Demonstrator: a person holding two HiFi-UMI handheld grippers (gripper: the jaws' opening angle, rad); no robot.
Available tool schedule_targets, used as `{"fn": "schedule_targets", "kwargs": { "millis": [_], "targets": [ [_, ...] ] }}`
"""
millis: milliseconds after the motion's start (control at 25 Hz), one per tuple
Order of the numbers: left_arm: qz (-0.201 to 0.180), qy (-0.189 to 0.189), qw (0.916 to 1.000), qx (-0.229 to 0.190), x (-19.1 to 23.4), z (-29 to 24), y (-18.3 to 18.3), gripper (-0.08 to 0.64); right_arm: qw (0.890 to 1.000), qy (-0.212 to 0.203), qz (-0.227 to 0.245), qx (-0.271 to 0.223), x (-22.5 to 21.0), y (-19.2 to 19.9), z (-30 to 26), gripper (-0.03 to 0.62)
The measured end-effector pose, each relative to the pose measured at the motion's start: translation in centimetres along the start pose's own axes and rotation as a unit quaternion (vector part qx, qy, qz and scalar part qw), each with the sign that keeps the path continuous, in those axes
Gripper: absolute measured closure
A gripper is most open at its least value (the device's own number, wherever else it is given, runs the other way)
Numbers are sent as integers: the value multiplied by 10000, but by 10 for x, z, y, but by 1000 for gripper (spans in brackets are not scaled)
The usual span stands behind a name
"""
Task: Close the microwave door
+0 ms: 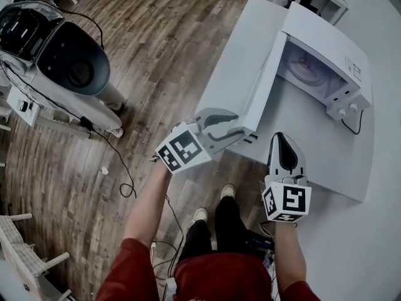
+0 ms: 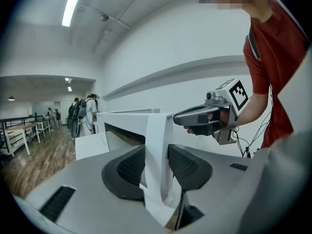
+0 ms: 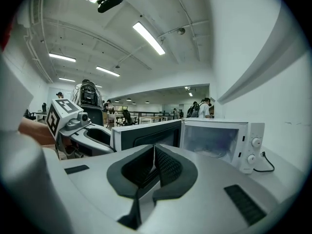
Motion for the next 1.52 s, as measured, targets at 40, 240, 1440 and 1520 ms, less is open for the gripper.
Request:
{"fn": "schedule_targets", "kwargs": {
  "millis": [40, 240, 1440, 1520],
  "targets": [
    [-15, 26, 10000, -1, -3, -4, -2, 392, 10000, 46, -19, -24, -4, 2, 4, 563],
    [-138, 242, 9996, 33, -16, -22, -12, 391, 9993, 344, -160, -66, -21, 11, 28, 563],
    [403, -748, 9960, -261, -87, -166, -95, 407, 9793, 1855, -778, -225, -158, 44, 104, 563],
    [450, -842, 9949, -316, -88, -176, -100, 407, 9784, 1894, -797, -229, -169, 45, 101, 563]
  ]
}}
Point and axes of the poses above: the fingertips, and each gripper's own axes: z backward along the fingers, x to its left, y out of its underside, the point moved 5 cm from there along z, backward along the fingers, and after that the axes turned 13 degrees about x, right-handed, at the moved point
